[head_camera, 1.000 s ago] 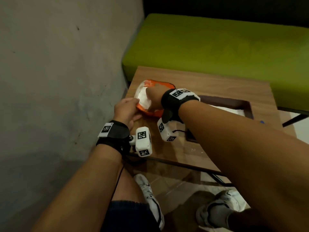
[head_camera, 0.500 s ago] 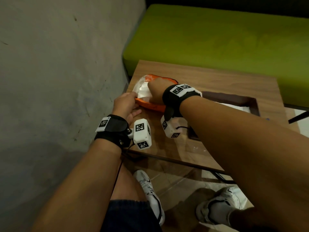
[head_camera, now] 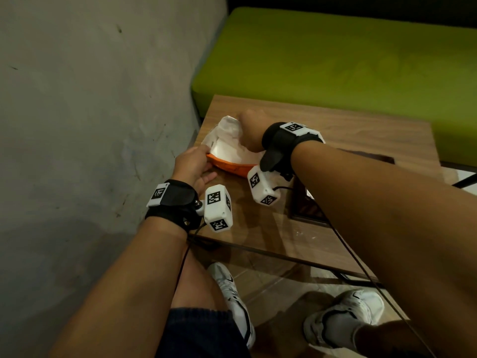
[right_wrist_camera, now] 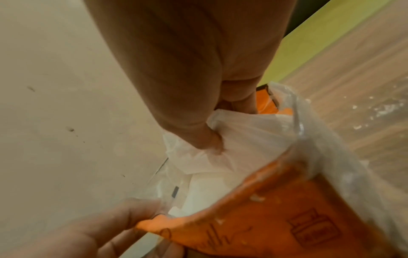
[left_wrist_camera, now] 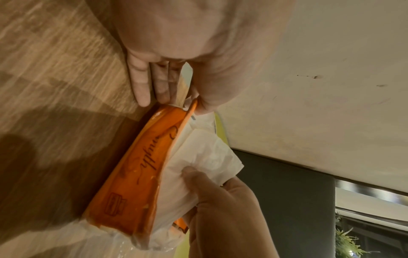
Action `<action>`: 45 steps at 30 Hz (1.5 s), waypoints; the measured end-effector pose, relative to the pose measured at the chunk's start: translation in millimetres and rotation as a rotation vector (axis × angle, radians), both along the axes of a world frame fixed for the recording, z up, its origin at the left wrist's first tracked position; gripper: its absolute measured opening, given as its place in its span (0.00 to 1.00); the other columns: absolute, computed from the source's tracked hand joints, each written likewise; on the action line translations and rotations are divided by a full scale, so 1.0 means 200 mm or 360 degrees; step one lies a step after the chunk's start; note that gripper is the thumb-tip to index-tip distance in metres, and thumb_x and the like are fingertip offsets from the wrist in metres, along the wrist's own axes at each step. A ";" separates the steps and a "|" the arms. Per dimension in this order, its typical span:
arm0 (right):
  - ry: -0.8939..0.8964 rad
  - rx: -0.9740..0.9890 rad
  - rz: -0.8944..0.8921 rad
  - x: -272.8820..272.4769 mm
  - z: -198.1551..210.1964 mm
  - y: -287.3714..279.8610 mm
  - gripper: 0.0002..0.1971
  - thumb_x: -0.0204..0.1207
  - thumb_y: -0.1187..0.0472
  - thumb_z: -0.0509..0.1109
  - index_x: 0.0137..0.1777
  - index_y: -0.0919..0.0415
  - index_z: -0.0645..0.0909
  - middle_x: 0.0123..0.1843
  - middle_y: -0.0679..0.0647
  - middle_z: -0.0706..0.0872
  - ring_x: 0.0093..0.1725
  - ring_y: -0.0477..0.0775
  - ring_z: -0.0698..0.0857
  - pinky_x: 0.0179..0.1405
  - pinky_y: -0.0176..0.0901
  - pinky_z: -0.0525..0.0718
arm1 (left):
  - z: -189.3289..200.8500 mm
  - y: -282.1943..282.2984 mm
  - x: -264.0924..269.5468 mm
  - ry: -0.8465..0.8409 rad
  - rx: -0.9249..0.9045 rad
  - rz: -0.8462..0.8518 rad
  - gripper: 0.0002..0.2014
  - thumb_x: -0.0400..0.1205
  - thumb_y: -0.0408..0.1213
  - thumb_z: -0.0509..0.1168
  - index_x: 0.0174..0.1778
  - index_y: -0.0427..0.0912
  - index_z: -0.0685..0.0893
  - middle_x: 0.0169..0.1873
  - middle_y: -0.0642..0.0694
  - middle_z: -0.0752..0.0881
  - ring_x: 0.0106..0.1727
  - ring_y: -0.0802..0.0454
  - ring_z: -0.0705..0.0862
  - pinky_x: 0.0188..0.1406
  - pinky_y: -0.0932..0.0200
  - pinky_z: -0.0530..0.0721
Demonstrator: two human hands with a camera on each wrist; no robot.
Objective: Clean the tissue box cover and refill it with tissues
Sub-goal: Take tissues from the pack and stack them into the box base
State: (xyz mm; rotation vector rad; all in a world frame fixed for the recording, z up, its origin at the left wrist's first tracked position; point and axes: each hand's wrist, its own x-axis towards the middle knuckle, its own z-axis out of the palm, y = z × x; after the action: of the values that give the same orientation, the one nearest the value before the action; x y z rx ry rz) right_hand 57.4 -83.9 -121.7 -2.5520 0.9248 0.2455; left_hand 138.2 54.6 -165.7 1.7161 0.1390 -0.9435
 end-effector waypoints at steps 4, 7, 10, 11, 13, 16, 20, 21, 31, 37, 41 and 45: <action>-0.0095 0.0007 -0.0027 0.00 0.00 0.00 0.13 0.82 0.67 0.71 0.65 0.65 0.84 0.63 0.64 0.88 0.62 0.66 0.87 0.48 0.48 0.78 | 0.00 0.00 -0.01 -0.0004 -0.0020 0.0023 0.13 0.91 0.39 0.65 0.71 0.46 0.83 0.59 0.43 0.90 0.60 0.50 0.88 0.50 0.49 0.88; -0.0158 -0.0012 -0.0019 0.00 0.02 0.00 0.11 0.82 0.67 0.70 0.63 0.65 0.83 0.63 0.64 0.88 0.63 0.67 0.86 0.48 0.48 0.77 | 0.00 0.00 -0.01 -0.0010 -0.0031 0.0035 0.14 0.91 0.39 0.65 0.72 0.46 0.82 0.59 0.43 0.90 0.59 0.51 0.87 0.50 0.49 0.87; -0.0252 -0.0010 -0.0075 -0.01 0.04 0.00 0.09 0.82 0.65 0.71 0.60 0.63 0.83 0.63 0.63 0.87 0.63 0.67 0.86 0.48 0.48 0.76 | 0.00 0.00 -0.01 -0.0007 -0.0050 0.0047 0.14 0.91 0.39 0.65 0.73 0.46 0.82 0.59 0.44 0.89 0.57 0.52 0.87 0.47 0.50 0.86; -0.0282 0.0004 -0.0111 -0.01 0.05 0.00 0.09 0.82 0.64 0.71 0.60 0.63 0.83 0.63 0.63 0.87 0.62 0.67 0.86 0.47 0.47 0.76 | -0.01 0.00 -0.01 -0.0007 -0.0054 0.0046 0.15 0.91 0.40 0.65 0.74 0.47 0.82 0.58 0.44 0.90 0.57 0.52 0.86 0.46 0.50 0.86; -0.0365 0.0070 -0.0203 -0.03 0.08 -0.01 0.10 0.82 0.63 0.72 0.61 0.63 0.84 0.62 0.63 0.88 0.60 0.66 0.86 0.47 0.47 0.77 | -0.01 0.01 0.00 -0.0002 -0.0063 0.0039 0.16 0.90 0.43 0.66 0.74 0.47 0.82 0.57 0.46 0.89 0.56 0.53 0.86 0.47 0.49 0.87; -0.0543 0.0195 -0.0329 -0.07 0.13 -0.02 0.12 0.80 0.63 0.74 0.63 0.61 0.86 0.59 0.60 0.89 0.57 0.62 0.88 0.46 0.46 0.79 | 0.00 0.04 0.00 -0.0068 -0.0060 0.0070 0.14 0.88 0.47 0.70 0.68 0.49 0.83 0.56 0.47 0.88 0.57 0.52 0.86 0.48 0.50 0.89; -0.0579 0.0391 -0.0407 -0.13 0.16 -0.02 0.16 0.78 0.63 0.77 0.65 0.60 0.86 0.55 0.56 0.89 0.56 0.60 0.88 0.55 0.51 0.88 | 0.02 0.04 -0.01 -0.0179 -0.0076 0.0066 0.06 0.89 0.40 0.69 0.61 0.47 0.86 0.52 0.46 0.90 0.52 0.52 0.89 0.43 0.54 0.91; -0.0575 0.0423 -0.0413 -0.14 0.16 -0.02 0.16 0.78 0.63 0.78 0.65 0.60 0.86 0.56 0.57 0.90 0.56 0.61 0.89 0.57 0.53 0.89 | 0.03 0.03 -0.01 -0.0190 -0.0075 0.0070 0.06 0.89 0.38 0.68 0.60 0.46 0.86 0.49 0.46 0.90 0.47 0.52 0.89 0.37 0.56 0.90; -0.0327 -0.0262 -0.0005 -0.12 0.12 0.07 0.12 0.83 0.70 0.62 0.62 0.62 0.82 0.61 0.64 0.87 0.56 0.69 0.86 0.44 0.51 0.76 | -0.02 0.02 -0.01 -0.0111 -0.0025 0.0140 0.05 0.90 0.33 0.68 0.60 0.38 0.83 0.37 0.44 0.86 0.33 0.55 0.87 0.20 0.63 0.87; 0.0099 -0.0277 0.0360 -0.01 0.00 0.14 0.07 0.81 0.66 0.69 0.57 0.61 0.83 0.62 0.64 0.87 0.57 0.67 0.88 0.44 0.51 0.81 | -0.04 0.03 -0.02 -0.0073 -0.0164 0.0020 0.04 0.90 0.34 0.66 0.58 0.40 0.83 0.44 0.41 0.92 0.41 0.50 0.93 0.33 0.56 0.91; -0.0042 -0.0347 0.0247 0.00 0.09 0.09 0.07 0.82 0.65 0.68 0.58 0.61 0.81 0.60 0.64 0.87 0.58 0.69 0.87 0.45 0.53 0.81 | -0.05 0.04 -0.02 -0.0130 -0.0193 0.0025 0.01 0.90 0.32 0.68 0.53 0.42 0.82 0.50 0.38 0.92 0.47 0.45 0.94 0.39 0.53 0.94; -0.0077 -0.0617 0.0232 -0.01 0.10 0.09 0.11 0.85 0.68 0.62 0.64 0.62 0.80 0.63 0.63 0.86 0.59 0.69 0.87 0.43 0.53 0.76 | -0.04 0.03 -0.01 -0.0139 -0.0221 0.0031 0.04 0.89 0.29 0.67 0.50 0.41 0.80 0.44 0.39 0.89 0.40 0.47 0.92 0.36 0.55 0.95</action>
State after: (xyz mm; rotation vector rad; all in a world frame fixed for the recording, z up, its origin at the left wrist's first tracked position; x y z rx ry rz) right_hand 54.6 -65.7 -102.3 -2.9714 0.8353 0.0472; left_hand 135.5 60.7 -173.3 1.6217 0.0318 -0.8426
